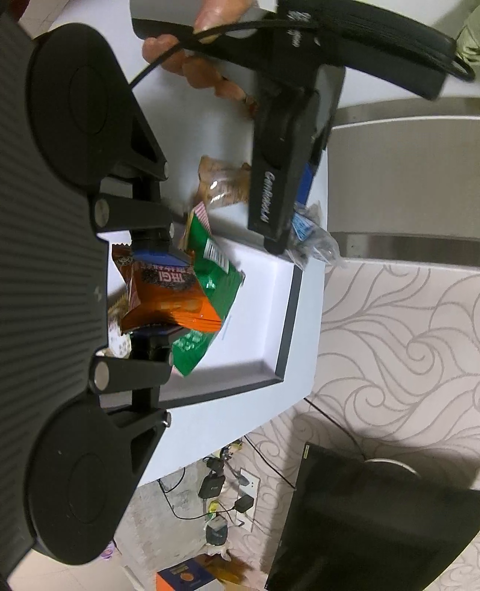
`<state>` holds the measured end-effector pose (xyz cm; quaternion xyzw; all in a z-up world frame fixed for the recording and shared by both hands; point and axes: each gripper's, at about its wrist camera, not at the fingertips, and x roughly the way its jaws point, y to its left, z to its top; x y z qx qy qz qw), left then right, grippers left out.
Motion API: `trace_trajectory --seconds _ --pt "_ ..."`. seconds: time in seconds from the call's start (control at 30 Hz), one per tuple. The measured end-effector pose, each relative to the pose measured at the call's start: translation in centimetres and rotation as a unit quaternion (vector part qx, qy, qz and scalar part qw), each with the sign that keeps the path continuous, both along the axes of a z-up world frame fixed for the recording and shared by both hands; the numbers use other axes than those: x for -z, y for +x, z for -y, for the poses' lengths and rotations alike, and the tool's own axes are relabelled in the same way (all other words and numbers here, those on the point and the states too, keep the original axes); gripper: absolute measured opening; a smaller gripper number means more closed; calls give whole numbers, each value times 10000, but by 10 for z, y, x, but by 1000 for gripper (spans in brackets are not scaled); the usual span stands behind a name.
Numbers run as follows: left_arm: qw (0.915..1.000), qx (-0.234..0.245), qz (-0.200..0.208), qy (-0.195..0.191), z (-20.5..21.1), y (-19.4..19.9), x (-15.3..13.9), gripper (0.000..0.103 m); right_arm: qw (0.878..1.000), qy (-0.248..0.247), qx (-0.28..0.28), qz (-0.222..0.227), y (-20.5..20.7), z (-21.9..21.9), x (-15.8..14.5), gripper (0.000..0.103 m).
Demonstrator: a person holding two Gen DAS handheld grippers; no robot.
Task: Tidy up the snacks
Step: 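Lower the nut bag into the box with the left tool while the right tool releases the orange snack there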
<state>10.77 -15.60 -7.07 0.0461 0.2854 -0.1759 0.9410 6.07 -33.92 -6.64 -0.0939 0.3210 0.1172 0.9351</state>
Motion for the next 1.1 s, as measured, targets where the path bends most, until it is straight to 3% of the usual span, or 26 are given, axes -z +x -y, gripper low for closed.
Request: trace_trajectory --seconds 0.33,0.8,0.87,0.93,1.1 --pt "9994 154 -185 243 40 27 19 48 9996 -38 146 -220 14 19 16 37" --pt "9994 82 -273 194 41 34 24 57 9989 -172 91 -422 43 20 30 37" --pt "9996 76 -216 148 40 32 22 61 9988 -174 87 -443 46 21 31 37" --pt "9998 65 -128 133 39 29 19 74 9987 -189 85 -465 48 20 32 37" --pt "9999 116 29 97 38 18 11 77 9985 -186 119 -507 49 22 34 37"
